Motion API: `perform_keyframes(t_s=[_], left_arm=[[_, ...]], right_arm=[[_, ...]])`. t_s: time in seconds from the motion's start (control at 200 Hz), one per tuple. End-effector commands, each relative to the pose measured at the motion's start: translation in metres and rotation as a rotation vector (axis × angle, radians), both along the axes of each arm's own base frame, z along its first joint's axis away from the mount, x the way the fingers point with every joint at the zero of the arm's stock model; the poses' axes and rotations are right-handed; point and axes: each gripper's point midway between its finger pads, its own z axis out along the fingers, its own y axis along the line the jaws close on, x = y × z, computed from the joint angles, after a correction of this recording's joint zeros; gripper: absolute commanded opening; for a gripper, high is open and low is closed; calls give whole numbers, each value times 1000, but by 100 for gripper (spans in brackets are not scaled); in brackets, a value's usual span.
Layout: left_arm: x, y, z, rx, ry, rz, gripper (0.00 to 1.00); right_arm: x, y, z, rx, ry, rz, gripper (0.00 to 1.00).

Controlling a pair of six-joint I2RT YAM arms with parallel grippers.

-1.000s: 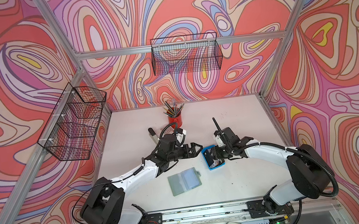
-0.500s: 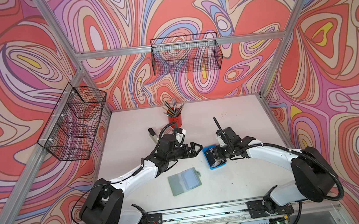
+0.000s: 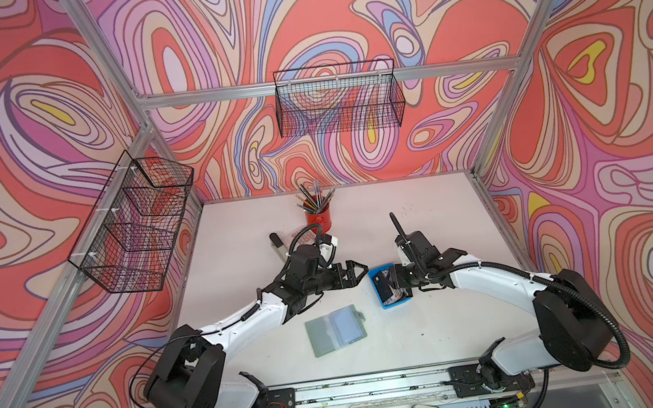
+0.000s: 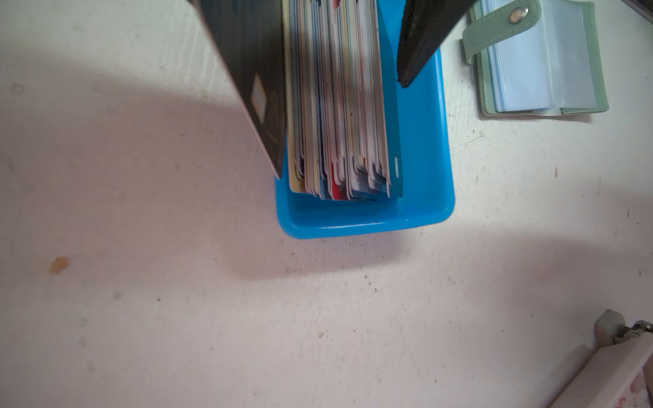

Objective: Put the credit cards into the card holder

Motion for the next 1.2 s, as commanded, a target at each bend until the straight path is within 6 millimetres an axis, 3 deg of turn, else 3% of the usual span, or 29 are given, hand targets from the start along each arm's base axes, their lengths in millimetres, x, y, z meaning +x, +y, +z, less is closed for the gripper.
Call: perform_keyframes(t_s=[0.0, 0.255, 0.646, 0.886, 1.072, 1.197], left_arm=[[-1, 5, 5, -1, -22, 5, 98], [0, 6, 6, -3, -24, 5, 98], [-1, 6, 7, -7, -25, 4, 98], [-2, 5, 7, -16, -26, -2, 97], [-5, 5, 14, -42, -48, -9, 96], [-7, 6, 22, -85, -60, 2, 95]], right_arm=[[4, -5, 12, -18, -32, -14, 57], [2, -9, 23, -14, -57, -25, 54], [-7, -15, 29, 1, -79, -40, 32], [-5, -19, 30, -23, -88, -49, 12], [0, -20, 45, -32, -118, -57, 5], [6, -26, 68, -35, -167, -98, 2]])
